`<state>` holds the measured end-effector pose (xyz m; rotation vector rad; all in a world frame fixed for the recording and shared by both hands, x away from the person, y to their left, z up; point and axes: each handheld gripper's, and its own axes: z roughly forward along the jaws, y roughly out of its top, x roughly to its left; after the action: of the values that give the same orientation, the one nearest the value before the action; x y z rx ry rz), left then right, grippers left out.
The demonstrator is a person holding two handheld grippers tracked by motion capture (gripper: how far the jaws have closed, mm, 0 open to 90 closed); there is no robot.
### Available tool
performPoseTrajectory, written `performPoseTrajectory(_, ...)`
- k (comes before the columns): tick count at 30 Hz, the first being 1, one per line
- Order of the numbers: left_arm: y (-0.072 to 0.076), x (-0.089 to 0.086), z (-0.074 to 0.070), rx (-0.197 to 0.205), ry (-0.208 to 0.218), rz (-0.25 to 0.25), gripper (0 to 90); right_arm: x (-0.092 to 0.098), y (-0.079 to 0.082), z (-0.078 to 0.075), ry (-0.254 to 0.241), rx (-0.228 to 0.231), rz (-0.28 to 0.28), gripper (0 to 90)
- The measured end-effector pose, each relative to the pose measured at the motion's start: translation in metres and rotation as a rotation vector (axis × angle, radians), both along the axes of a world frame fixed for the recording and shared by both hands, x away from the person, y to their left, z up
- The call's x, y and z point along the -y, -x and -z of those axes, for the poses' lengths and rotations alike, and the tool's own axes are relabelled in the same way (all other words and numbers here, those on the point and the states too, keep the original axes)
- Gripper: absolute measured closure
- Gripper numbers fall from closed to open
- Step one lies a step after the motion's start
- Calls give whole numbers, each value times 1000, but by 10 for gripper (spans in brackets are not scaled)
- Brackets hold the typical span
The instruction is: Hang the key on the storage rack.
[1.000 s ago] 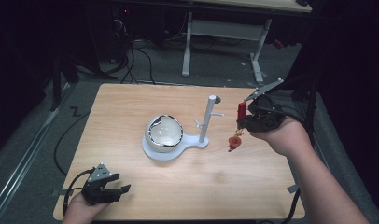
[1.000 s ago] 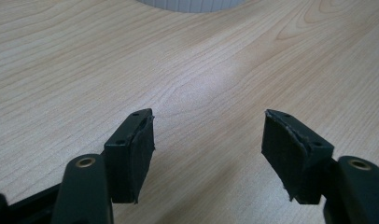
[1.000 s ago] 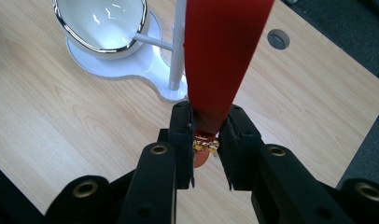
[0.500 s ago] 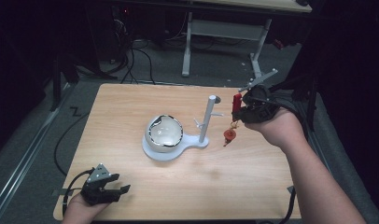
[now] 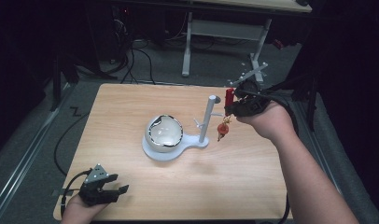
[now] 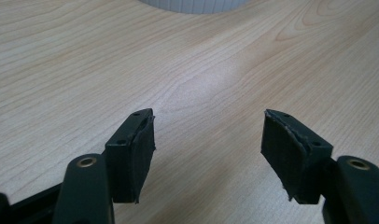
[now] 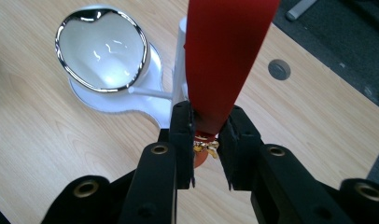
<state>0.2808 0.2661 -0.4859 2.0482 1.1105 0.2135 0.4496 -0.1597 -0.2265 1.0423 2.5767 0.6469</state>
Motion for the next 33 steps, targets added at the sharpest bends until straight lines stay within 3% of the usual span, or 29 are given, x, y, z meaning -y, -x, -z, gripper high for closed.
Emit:
performPoseTrajectory(10, 3, -4, -1, 1, 8, -15, 356, -6, -12, 0, -17, 5, 3, 758)
performPoseTrajectory(19, 5, -9, -1, 2, 10, -30, 358, -9, -28, 13, -23, -3, 26, 745)
performPoseTrajectory(26, 5, -9, 0, -3, 9, -26, 358, -10, -31, 16, 2, 11, 72, 677)
performPoseTrajectory(33, 3, -7, -1, -1, 13, -24, 358, -1, -26, 10, -5, 30, 95, 643)
